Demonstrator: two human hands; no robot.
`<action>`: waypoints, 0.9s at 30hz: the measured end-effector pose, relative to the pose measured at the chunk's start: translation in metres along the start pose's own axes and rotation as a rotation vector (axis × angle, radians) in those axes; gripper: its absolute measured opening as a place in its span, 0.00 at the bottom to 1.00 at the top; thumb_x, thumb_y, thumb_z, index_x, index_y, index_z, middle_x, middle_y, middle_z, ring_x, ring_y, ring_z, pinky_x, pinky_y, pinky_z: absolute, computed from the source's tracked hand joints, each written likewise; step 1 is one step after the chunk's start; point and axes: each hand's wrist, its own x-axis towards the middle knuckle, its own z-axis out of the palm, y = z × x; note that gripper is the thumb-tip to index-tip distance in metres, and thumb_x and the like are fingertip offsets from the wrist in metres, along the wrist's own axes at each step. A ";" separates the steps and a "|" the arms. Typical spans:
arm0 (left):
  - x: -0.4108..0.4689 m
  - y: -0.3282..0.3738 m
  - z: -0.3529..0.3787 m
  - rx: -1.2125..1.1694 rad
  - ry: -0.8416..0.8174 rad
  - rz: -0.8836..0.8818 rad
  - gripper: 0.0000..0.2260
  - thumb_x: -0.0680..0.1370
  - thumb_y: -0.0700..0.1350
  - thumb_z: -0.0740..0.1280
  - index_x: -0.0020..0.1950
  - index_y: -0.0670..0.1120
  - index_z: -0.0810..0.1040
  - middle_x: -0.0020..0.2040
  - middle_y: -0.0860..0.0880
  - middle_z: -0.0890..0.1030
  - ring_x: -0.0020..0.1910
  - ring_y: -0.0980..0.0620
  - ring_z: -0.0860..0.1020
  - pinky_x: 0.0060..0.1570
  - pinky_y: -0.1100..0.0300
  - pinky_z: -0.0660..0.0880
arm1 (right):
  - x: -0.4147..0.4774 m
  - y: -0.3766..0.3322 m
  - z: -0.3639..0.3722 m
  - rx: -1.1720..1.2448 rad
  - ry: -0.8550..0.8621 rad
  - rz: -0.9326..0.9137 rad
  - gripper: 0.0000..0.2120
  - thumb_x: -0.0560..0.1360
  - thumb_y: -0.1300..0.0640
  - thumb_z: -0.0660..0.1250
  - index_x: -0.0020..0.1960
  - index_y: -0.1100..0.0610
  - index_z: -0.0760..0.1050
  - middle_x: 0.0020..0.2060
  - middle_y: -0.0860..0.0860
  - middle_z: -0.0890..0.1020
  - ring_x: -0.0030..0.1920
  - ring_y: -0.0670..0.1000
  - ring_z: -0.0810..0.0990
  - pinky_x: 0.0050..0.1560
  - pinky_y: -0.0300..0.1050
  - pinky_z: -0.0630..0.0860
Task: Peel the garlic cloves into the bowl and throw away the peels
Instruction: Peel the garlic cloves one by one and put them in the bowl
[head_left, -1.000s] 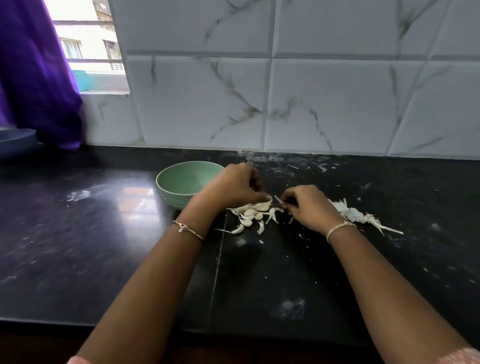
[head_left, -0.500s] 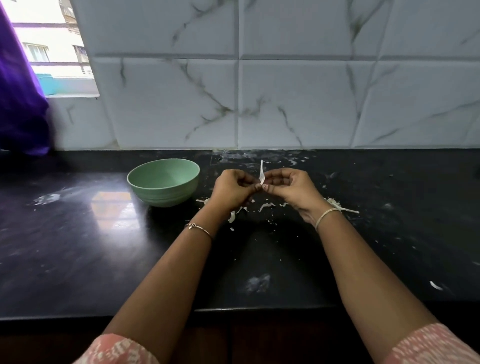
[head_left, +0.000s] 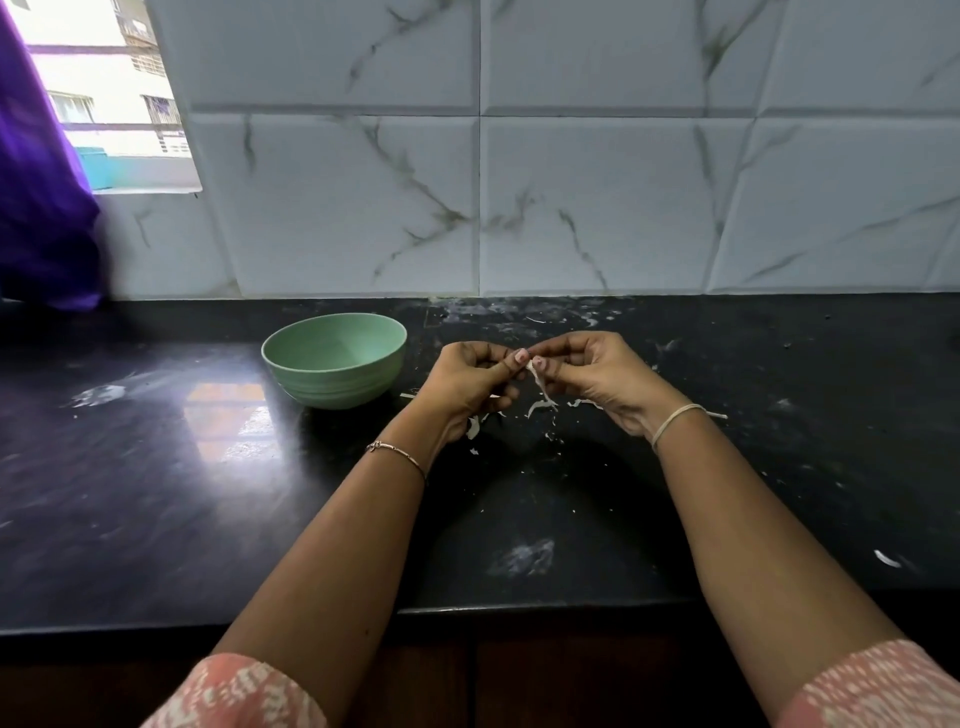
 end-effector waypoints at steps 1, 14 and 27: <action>-0.001 0.000 0.001 0.005 -0.006 0.004 0.06 0.77 0.42 0.70 0.43 0.41 0.78 0.31 0.52 0.82 0.23 0.59 0.75 0.23 0.68 0.72 | -0.001 -0.001 0.000 -0.003 -0.007 0.017 0.06 0.72 0.66 0.71 0.48 0.62 0.81 0.34 0.53 0.83 0.33 0.47 0.79 0.37 0.36 0.78; 0.001 -0.003 -0.002 0.084 -0.104 0.023 0.03 0.74 0.36 0.72 0.43 0.41 0.79 0.28 0.51 0.81 0.27 0.58 0.78 0.27 0.67 0.75 | -0.001 -0.009 -0.011 -0.160 -0.030 0.137 0.05 0.70 0.64 0.74 0.45 0.62 0.81 0.37 0.58 0.80 0.33 0.47 0.75 0.34 0.36 0.73; 0.012 -0.006 -0.003 0.084 0.087 0.080 0.04 0.78 0.40 0.69 0.48 0.40 0.77 0.36 0.45 0.79 0.24 0.56 0.75 0.26 0.65 0.75 | 0.010 -0.076 -0.024 -0.837 -0.234 0.178 0.05 0.69 0.64 0.76 0.44 0.59 0.84 0.37 0.51 0.86 0.37 0.44 0.82 0.40 0.36 0.78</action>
